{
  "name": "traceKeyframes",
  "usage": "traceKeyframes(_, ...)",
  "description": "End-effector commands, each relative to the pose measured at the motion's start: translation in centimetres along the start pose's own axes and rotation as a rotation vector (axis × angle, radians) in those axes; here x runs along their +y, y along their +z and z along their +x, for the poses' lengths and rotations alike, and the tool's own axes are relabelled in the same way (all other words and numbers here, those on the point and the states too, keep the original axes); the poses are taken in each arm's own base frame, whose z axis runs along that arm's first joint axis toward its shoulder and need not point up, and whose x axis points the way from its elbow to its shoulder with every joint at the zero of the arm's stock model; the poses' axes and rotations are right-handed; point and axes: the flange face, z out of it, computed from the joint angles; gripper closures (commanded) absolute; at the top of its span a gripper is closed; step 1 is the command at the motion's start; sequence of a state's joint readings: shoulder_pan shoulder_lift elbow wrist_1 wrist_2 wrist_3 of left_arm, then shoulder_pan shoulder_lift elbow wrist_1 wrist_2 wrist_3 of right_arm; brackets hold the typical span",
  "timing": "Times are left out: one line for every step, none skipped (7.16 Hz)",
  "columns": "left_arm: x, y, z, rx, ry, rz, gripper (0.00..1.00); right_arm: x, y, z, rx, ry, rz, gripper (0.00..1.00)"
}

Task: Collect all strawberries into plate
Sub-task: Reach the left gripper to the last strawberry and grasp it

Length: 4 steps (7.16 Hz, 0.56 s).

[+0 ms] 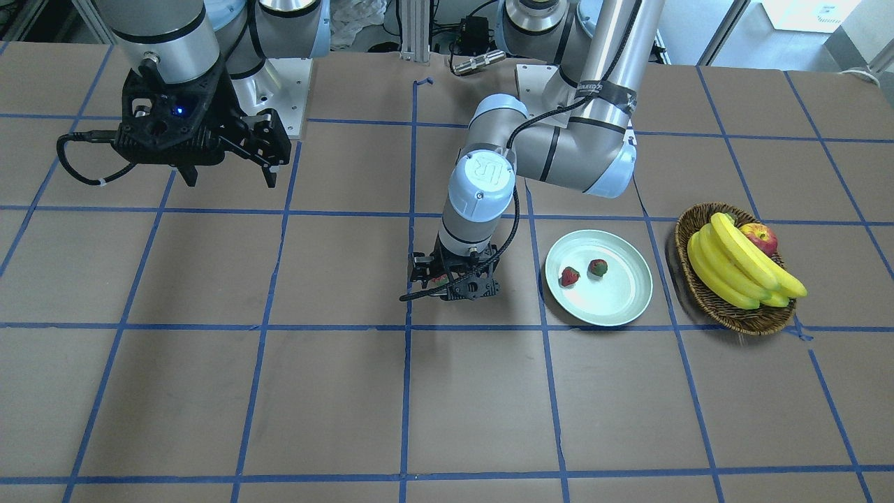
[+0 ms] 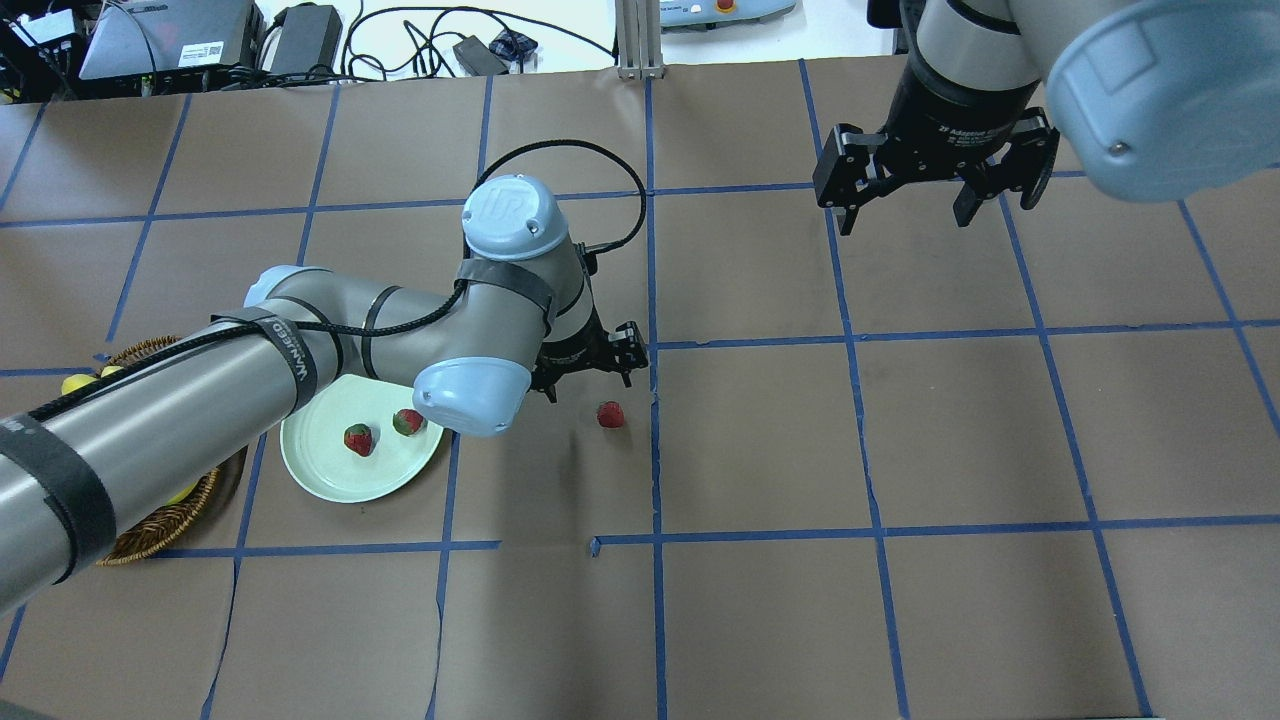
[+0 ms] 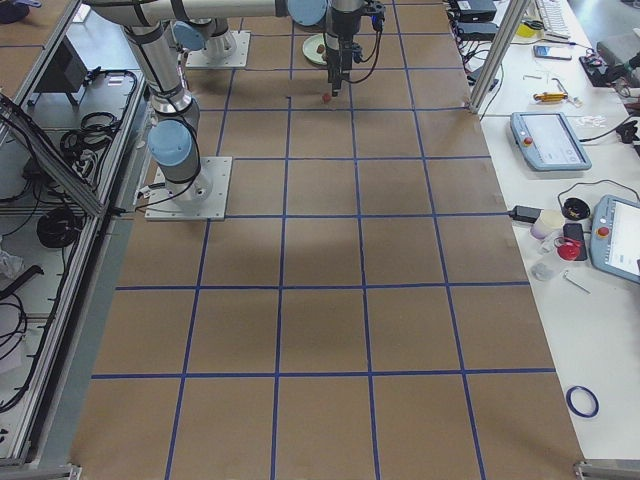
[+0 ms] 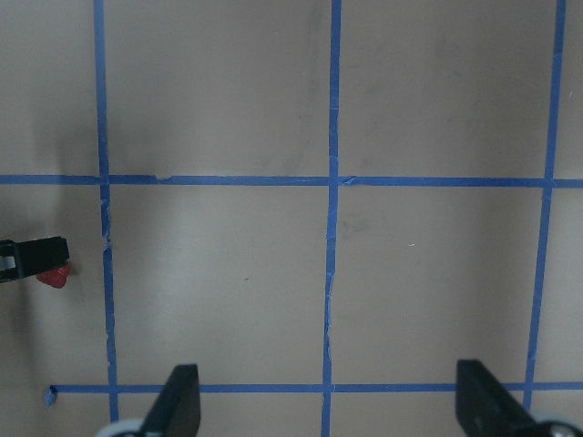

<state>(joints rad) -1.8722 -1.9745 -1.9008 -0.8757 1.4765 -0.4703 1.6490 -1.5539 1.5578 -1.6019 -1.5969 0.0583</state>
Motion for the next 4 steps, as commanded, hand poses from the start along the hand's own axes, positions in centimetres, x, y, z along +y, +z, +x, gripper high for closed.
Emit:
traceKeyframes(1.03, 1.86, 0.97, -0.015, -0.03, -0.029, 0.29, 0.0, 0.02, 0.0, 0.0, 0.0, 0.0, 0.0)
traceKeyframes(1.0, 2.28, 0.94, -0.019, -0.034, -0.036, 0.47, 0.0, 0.02, 0.0, 0.0, 0.0, 0.0, 0.0)
traceKeyframes(0.96, 2.07, 0.95, -0.02, -0.037, -0.032, 0.63, 0.0, 0.02, 0.0, 0.0, -0.002, 0.0, 0.0)
traceKeyframes(0.92, 1.93, 0.97, -0.019, -0.023, -0.028, 0.83, 0.0, 0.02, 0.0, 0.0, 0.0, 0.0, 0.0)
